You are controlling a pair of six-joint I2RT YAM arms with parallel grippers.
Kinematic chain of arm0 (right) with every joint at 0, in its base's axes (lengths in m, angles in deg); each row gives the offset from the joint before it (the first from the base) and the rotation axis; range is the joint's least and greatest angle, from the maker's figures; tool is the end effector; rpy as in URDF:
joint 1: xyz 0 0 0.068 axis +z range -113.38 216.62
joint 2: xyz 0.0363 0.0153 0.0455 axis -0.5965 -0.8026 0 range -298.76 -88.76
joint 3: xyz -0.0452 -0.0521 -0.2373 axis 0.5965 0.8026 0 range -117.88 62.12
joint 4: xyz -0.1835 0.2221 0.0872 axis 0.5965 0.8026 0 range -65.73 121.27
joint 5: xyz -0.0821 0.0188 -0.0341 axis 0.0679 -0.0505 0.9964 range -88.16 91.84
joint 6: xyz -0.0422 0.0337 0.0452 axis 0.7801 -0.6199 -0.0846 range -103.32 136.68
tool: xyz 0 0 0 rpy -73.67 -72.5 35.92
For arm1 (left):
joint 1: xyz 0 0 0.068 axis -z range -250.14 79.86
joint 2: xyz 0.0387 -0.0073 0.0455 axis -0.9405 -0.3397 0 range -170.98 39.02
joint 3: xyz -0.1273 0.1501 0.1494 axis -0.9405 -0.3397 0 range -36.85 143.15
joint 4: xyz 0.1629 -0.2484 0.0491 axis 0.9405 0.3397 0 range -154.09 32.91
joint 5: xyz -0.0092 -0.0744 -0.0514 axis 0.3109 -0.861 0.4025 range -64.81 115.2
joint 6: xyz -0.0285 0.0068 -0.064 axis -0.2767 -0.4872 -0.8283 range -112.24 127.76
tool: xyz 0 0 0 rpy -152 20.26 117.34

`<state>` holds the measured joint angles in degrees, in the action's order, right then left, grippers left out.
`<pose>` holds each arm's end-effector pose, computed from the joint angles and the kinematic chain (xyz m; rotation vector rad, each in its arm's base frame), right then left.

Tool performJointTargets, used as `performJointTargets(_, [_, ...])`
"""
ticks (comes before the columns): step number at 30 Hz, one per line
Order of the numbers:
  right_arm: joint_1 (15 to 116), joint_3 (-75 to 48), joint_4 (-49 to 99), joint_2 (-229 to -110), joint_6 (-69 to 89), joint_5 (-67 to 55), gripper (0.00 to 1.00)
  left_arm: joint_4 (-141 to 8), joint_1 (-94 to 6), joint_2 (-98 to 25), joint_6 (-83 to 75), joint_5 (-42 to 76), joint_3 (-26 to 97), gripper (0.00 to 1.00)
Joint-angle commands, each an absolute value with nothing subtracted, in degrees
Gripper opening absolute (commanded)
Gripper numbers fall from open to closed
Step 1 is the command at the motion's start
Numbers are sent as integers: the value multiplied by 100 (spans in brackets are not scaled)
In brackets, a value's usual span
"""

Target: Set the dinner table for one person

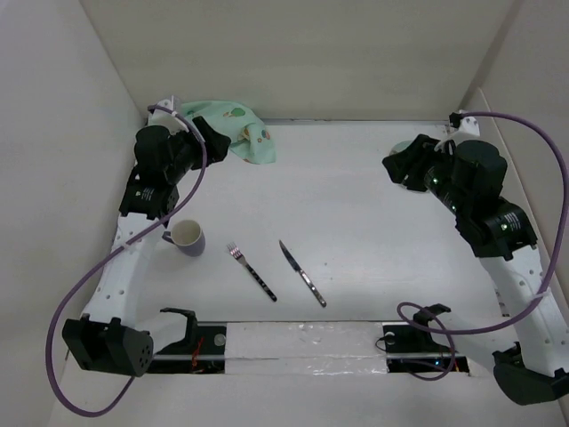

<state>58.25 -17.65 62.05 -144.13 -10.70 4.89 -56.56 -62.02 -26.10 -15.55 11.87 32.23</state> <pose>0.2331 0.0892 0.4515 0.1308 1.8350 0.5581 0.3268 -0.0599 0.4004 -0.0387 1.6661 -0.6077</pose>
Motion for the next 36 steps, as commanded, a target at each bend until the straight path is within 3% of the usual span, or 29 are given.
performJointTargets(1, [5737, -1804, 6119, -14553, -1039, 439, 43, -5662, -6250, -2645, -1571, 1393, 3539, 65])
performJointTargets(2, [5667, -1813, 6101, -14571, -1048, 413, 15, -5566, -6250, -2698, -1545, 1499, 3575, 64])
performJointTargets(3, [5666, -1822, 6110, -14588, -1039, 378, 5, -5531, -6250, -2759, -1501, 1596, 3645, 54])
performJointTargets(5, [5613, -1761, 6110, -14624, -1030, 316, 0, -5330, -6250, -2997, -1483, 1973, 3794, 38])
performJointTargets(6, [5613, -1708, 6075, -14615, -978, 238, 0, -5276, -6250, -3119, -1448, 2096, 3960, 18])
performJointTargets(7, [5613, -1646, 6023, -14606, -986, 228, 0, -5223, -6250, -3373, -1457, 2263, 4057, 5])
performJointTargets(9, [5613, -1480, 5943, -14562, -995, 54, 0, -5004, -6250, -3829, -1492, 2413, 4399, 0])
performJointTargets(13, [5613, -1224, 5829, -14545, -1039, -246, 0, -4634, -6302, -4672, -1589, 3158, 4979, 0])
performJointTargets(15, [5613, -1119, 5820, -14553, -1056, -299, 0, -4415, -6302, -5173, -1676, 3345, 5304, 17])
performJointTargets(17, [5613, -1049, 5829, -14545, -1057, -317, 0, -4292, -6302, -5483, -1746, 3390, 5464, 26])
performJointTargets(18, [5613, -1022, 5820, -14510, -1057, -308, 0, -4265, -6302, -5641, -1782, 3346, 5534, 36])
performJointTargets(22, [5613, -811, 5723, -14518, -1030, -317, 3, -4378, -6302, -6398, -2045, 2680, 5676, 41])
performJointTargets(27, [5613, -705, 5653, -14703, -1021, -483, 18, -4651, -5908, -7292, -2117, 2285, 6139, 63])
performJointTargets(32, [5666, -784, 5705, -14870, -969, -502, 29, -4704, -5670, -7997, -2160, 2387, 6651, 65])
performJointTargets(36, [5727, -706, 5688, -14879, -995, -545, 29, -4529, -5591, -8830, -2134, 2458, 7518, 65])
